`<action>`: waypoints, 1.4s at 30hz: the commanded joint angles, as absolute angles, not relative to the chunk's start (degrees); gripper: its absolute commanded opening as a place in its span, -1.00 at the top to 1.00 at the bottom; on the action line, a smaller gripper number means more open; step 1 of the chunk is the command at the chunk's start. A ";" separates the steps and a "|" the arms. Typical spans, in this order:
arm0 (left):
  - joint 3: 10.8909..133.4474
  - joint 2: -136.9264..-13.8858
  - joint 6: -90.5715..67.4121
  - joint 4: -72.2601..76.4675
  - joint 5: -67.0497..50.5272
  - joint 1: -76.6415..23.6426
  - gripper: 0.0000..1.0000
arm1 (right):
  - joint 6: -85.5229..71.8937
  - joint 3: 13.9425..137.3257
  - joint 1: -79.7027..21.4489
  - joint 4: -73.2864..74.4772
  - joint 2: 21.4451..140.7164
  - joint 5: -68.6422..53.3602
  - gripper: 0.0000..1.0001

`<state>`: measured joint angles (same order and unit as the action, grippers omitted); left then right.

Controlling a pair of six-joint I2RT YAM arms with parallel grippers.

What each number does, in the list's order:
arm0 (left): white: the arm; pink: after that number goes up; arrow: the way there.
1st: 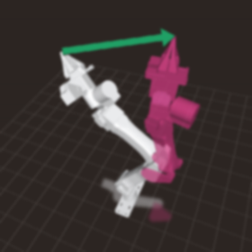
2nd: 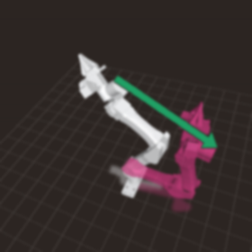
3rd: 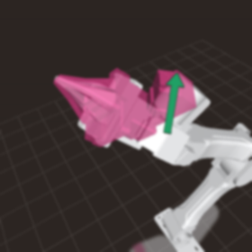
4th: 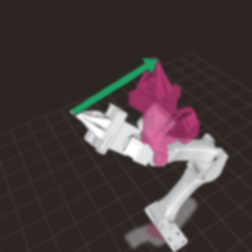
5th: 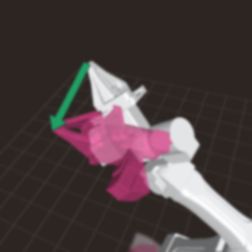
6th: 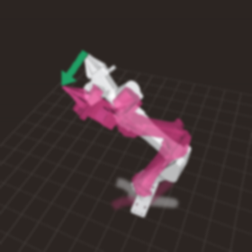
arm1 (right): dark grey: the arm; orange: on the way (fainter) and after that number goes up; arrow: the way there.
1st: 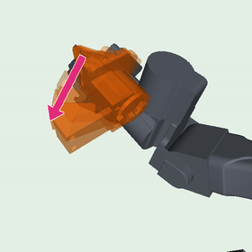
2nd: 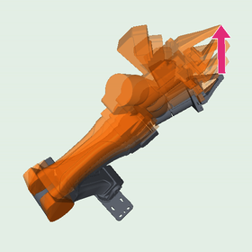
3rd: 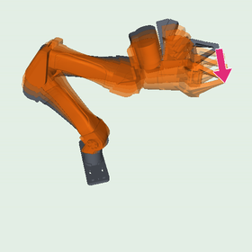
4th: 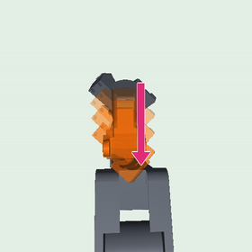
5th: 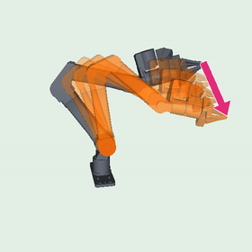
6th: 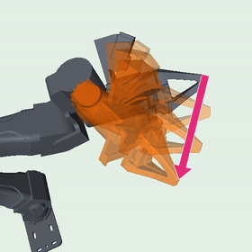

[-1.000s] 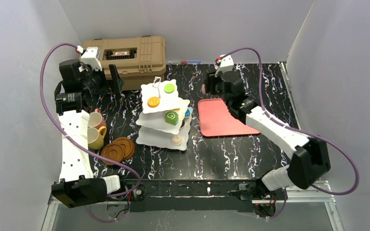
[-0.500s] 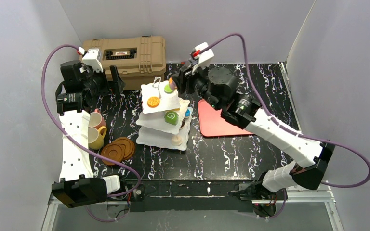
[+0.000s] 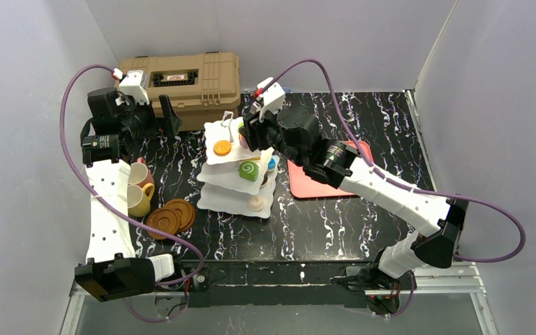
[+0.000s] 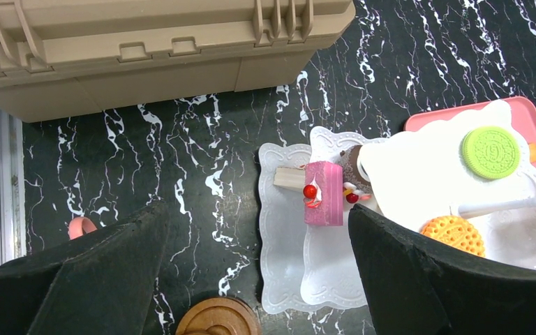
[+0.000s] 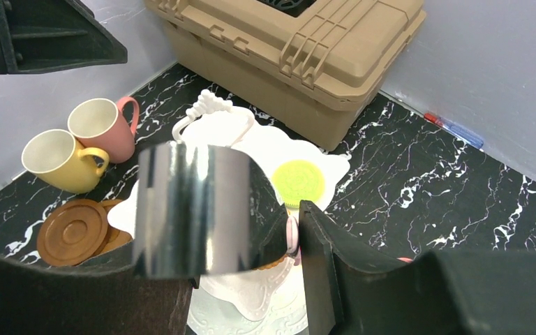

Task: Serve the afternoon tea
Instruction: Place the desert on the desert table.

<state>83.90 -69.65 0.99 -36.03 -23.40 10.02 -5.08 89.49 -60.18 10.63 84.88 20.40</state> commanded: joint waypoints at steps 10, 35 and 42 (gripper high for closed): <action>84.21 -67.78 0.50 -35.77 -25.48 10.36 -0.96 | -2.68 93.17 -60.56 7.82 85.85 20.25 0.23; 84.02 -67.06 0.70 -34.90 -24.36 10.35 -0.96 | -3.10 91.81 -60.56 5.73 84.81 19.25 -0.18; 83.91 -66.97 0.70 -34.63 -24.26 10.28 -0.96 | -3.08 91.35 -60.56 5.28 84.66 19.64 -0.27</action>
<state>83.90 -68.79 0.84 -35.42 -23.99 10.02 -3.81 90.00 -60.18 9.69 85.82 19.31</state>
